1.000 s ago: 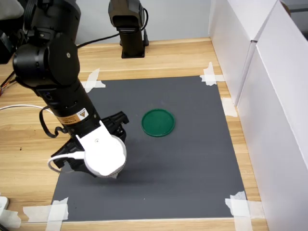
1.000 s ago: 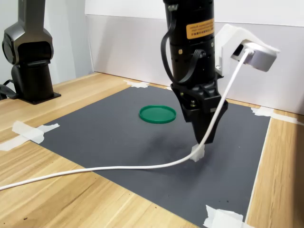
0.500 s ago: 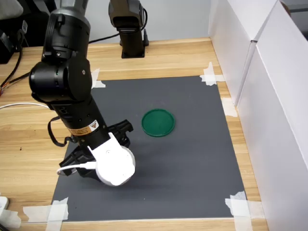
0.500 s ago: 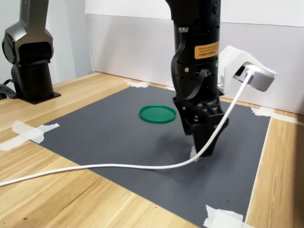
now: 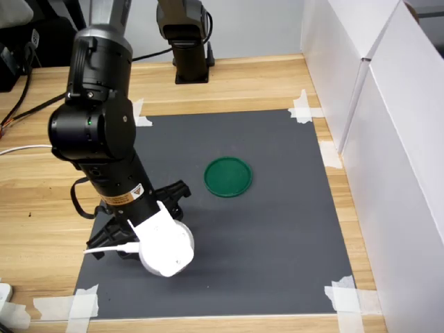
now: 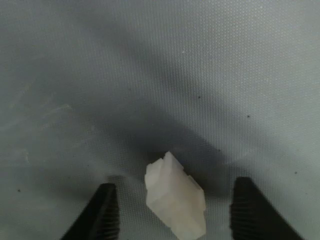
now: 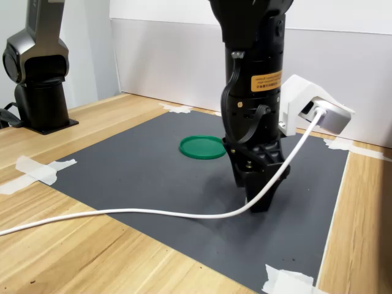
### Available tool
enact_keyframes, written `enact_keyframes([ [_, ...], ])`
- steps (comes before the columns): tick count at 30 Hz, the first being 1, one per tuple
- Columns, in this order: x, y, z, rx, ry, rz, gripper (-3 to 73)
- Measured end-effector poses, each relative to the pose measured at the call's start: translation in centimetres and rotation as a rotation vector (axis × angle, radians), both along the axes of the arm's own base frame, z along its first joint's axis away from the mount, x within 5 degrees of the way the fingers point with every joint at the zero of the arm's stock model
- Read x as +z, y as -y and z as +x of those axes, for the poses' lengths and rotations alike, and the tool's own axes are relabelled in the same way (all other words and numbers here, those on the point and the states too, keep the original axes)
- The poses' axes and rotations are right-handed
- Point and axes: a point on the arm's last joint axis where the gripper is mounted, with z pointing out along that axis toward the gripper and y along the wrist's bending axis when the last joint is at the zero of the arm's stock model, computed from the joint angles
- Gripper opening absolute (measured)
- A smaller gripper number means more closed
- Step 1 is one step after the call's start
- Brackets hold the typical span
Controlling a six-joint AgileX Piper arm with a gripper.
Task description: Grasp a white terminal and put it in the green lid.
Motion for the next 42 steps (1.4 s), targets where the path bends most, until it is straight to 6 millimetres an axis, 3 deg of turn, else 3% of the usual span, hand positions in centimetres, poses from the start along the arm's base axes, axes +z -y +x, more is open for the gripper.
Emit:
enact_keyframes([
  [3,0.0,0.0,0.0,-0.001,0.001,-0.001,41.4],
  [9,0.1,0.0,0.2,-0.001,0.023,-0.003,11.0],
  [10,0.1,0.0,0.2,0.001,0.023,-0.006,8.7],
  [16,1.1,-1.7,-0.1,0.047,0.03,-0.021,8.2],
  [24,6.5,-4.7,-2.3,0.129,0.071,-0.012,8.2],
  [31,10.3,-6.2,-5.8,0.227,0.058,0.029,8.2],
  [36,10.9,-7.1,-8.7,0.304,0.043,0.02,8.2],
  [42,9.6,-8.5,-11.8,0.379,0.03,-0.019,8.2],
])
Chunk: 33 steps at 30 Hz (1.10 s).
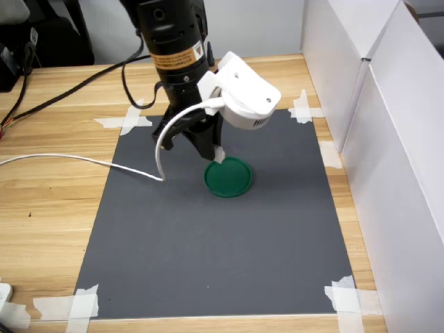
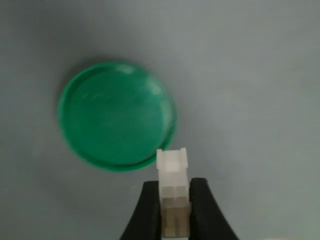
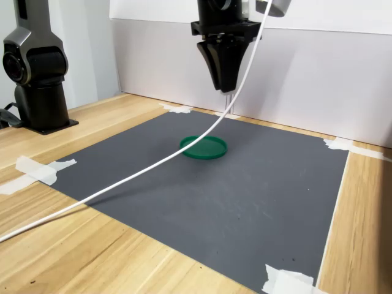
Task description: Grasp a white terminal and put it in the green lid.
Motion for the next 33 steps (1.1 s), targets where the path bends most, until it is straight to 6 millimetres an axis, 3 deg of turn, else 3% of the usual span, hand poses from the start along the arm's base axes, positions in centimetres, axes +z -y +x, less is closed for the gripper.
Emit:
enact_keyframes([
  [5,-2.0,-0.8,-2.1,0.044,-0.001,-0.027,8.2],
  [10,-4.2,-0.7,-3.0,0.05,0.013,-0.042,8.2],
  [19,-5.8,-0.7,-2.6,0.05,0.084,-0.038,8.2],
  [33,-8.6,-1.0,-1.9,0.083,-0.001,-0.053,11.1],
])
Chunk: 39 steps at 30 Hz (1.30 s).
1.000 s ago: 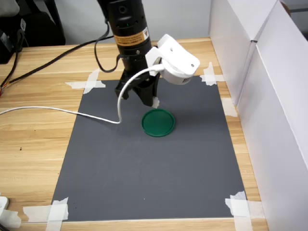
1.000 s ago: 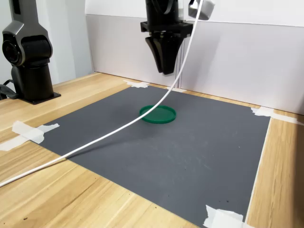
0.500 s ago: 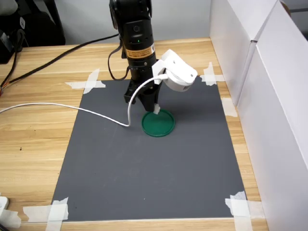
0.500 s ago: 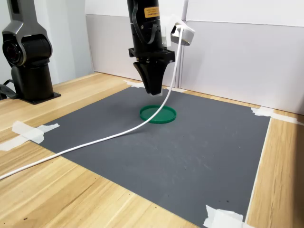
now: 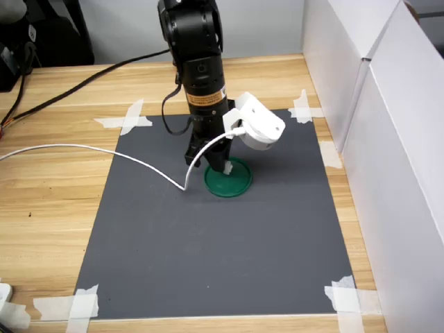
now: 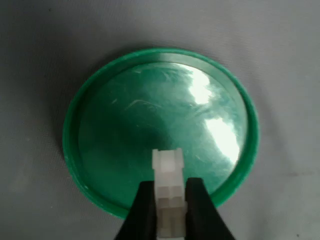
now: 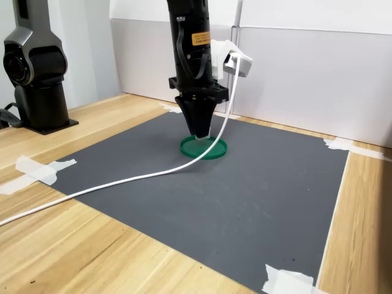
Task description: Grasp a white terminal and put it in the green lid.
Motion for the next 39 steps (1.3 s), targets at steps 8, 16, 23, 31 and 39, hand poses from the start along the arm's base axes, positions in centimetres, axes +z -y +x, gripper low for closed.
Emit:
enact_keyframes([
  [8,-0.7,0.0,0.1,0.011,-0.022,-0.008,34.2],
  [16,0.9,-0.3,0.0,-0.027,0.059,0.058,55.6],
  [23,8.1,-0.3,-1.7,-0.174,0.325,0.249,49.8],
  [31,15.6,0.9,-6.4,-0.306,0.566,0.441,10.0],
  [39,21.0,4.5,-12.9,-0.601,0.813,0.733,-1.3],
])
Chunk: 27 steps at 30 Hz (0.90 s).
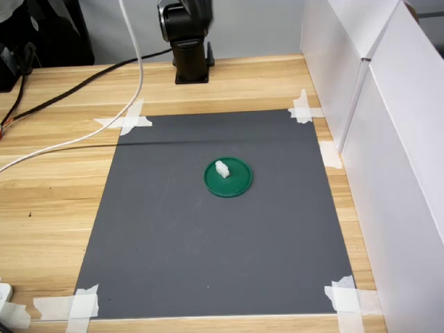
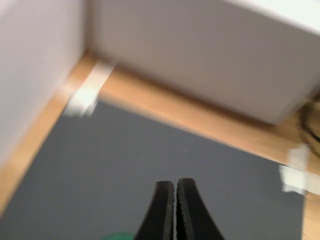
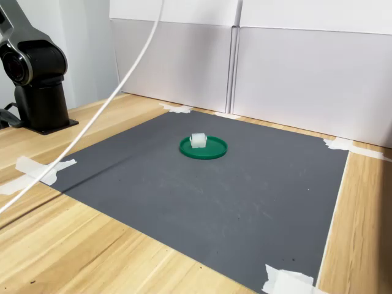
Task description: Grasp a white terminal and put it in the green lid.
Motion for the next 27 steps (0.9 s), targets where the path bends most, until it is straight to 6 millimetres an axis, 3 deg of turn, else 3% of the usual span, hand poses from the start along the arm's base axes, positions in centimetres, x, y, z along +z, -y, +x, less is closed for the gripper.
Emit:
enact_keyframes([
  [5,-0.2,2.3,-4.5,-0.166,0.115,0.176,-1.5],
  [13,-5.9,3.8,-10.3,-0.339,0.16,0.19,-1.5],
  [20,-11.6,3.9,-11.9,-0.4,0.105,0.186,-1.5],
  [27,-16.0,3.8,-12.9,-0.409,0.073,0.185,-1.6],
])
